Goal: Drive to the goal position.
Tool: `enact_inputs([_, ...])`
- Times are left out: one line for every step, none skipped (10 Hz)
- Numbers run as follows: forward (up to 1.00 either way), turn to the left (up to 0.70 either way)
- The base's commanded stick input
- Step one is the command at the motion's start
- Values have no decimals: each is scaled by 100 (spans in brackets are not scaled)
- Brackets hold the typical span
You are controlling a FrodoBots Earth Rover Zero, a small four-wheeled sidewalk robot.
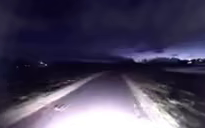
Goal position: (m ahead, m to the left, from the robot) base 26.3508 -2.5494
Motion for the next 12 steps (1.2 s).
enact_inputs([85,0])
enact_inputs([85,0])
enact_inputs([85,0])
enact_inputs([85,0])
enact_inputs([85,0])
enact_inputs([85,0])
enact_inputs([85,0])
enact_inputs([85,0])
enact_inputs([85,0])
enact_inputs([85,0])
enact_inputs([85,0])
enact_inputs([85,0])
